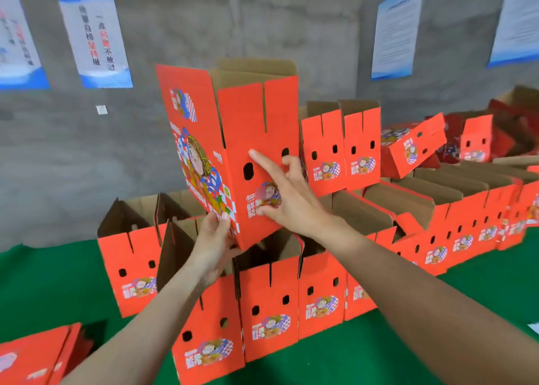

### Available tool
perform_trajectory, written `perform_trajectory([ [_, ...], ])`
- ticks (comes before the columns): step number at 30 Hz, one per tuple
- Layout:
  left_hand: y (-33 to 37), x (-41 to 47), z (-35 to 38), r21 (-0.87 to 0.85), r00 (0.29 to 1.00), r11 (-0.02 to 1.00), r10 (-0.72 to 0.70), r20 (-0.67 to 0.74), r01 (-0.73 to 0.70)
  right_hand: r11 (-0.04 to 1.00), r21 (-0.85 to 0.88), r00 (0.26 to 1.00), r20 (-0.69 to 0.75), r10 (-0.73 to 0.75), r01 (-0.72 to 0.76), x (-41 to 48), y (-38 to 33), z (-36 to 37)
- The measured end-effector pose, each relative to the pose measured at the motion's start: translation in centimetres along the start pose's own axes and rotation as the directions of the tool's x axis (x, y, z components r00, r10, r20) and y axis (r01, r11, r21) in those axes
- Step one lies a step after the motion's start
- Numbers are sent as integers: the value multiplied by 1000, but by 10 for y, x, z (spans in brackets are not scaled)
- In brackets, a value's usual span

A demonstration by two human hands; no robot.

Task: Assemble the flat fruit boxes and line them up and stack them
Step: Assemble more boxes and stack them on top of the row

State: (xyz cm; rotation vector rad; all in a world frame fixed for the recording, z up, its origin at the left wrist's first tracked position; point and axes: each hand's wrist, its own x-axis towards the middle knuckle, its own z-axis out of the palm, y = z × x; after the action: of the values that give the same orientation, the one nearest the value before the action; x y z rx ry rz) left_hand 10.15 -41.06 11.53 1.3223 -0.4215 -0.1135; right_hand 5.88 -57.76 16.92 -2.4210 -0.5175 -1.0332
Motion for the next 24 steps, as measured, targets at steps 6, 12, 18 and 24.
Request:
perform_trajectory([
  [6,-24,71,43,177,996,982,72,-47,-62,986,10,986,26,166,-167,40,93,9],
  [12,-51,102,66,535,984,826,156,90,-180,977,12,974,79,210,-212,68,154,31],
  [18,-89,125,66,883,991,449,53,125,-135,951,53,948,114,296,-303,93,207,56],
  [24,-104,155,82,958,986,258,-72,148,-124,944,-141,941,122,314,-297,103,248,53],
])
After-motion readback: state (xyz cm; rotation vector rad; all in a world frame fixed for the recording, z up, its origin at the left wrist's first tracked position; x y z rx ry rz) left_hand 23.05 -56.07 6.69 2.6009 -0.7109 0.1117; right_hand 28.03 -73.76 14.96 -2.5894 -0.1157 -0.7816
